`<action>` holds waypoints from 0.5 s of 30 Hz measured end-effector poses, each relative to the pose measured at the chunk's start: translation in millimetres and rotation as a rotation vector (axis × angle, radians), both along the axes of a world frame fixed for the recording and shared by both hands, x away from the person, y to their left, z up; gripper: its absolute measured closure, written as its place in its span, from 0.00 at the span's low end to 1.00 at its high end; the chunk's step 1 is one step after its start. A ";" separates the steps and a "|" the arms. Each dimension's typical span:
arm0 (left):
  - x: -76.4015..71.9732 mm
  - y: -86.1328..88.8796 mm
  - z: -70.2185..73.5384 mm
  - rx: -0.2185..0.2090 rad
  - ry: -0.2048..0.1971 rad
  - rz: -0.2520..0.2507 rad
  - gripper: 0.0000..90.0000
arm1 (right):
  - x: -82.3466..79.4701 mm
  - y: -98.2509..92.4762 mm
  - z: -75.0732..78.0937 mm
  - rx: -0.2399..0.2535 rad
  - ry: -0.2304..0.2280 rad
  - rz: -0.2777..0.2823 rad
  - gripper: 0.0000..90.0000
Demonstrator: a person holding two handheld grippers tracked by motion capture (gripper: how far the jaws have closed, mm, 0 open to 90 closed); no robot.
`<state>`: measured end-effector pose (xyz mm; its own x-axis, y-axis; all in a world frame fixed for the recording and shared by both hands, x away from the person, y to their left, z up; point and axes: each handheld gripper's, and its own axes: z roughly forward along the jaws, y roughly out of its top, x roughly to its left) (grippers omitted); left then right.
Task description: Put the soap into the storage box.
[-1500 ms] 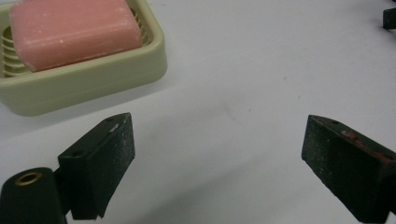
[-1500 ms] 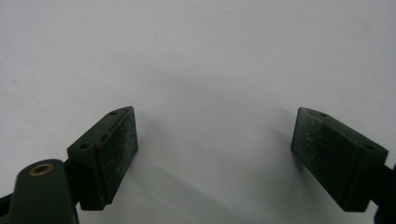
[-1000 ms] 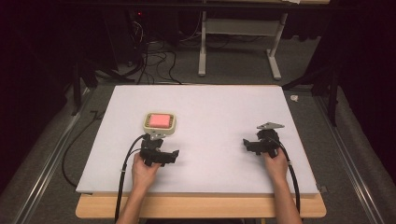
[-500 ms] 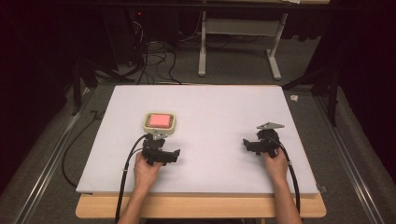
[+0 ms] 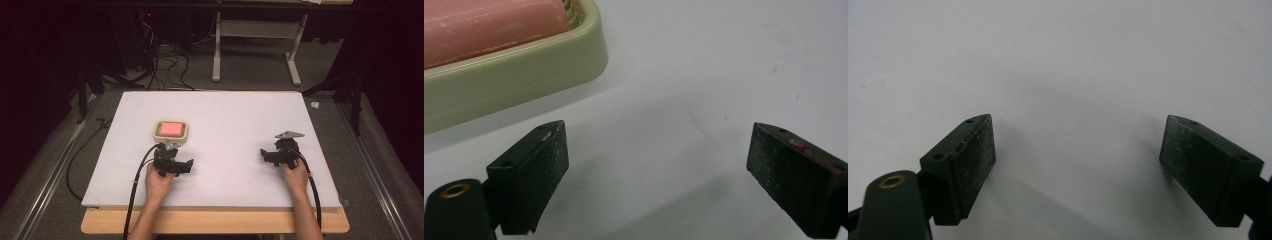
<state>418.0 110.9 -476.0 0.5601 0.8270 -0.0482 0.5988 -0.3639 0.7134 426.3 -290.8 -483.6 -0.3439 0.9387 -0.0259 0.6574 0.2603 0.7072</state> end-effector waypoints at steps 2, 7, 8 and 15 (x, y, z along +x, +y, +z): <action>0.3 -1.1 -0.8 0.007 -0.003 0.001 0.12 | 0.0 0.0 0.0 0.000 0.000 0.000 0.17; 1.5 -2.3 -2.6 0.017 -0.008 0.004 0.12 | 0.0 0.0 0.0 0.000 0.000 0.000 0.17; 1.9 -2.4 -3.1 0.020 -0.008 0.005 0.12 | 0.0 0.0 0.0 0.000 0.000 0.000 0.17; 3.2 -5.5 -9.6 0.034 -0.009 0.015 0.11 | 0.0 0.0 0.0 0.000 0.000 0.000 0.17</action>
<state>421.1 105.4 -485.6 0.5475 0.8367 -0.0150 0.5984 -0.3789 0.7060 426.2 -290.8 -483.6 -0.3437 0.9387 -0.0259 0.6575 0.2603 0.7070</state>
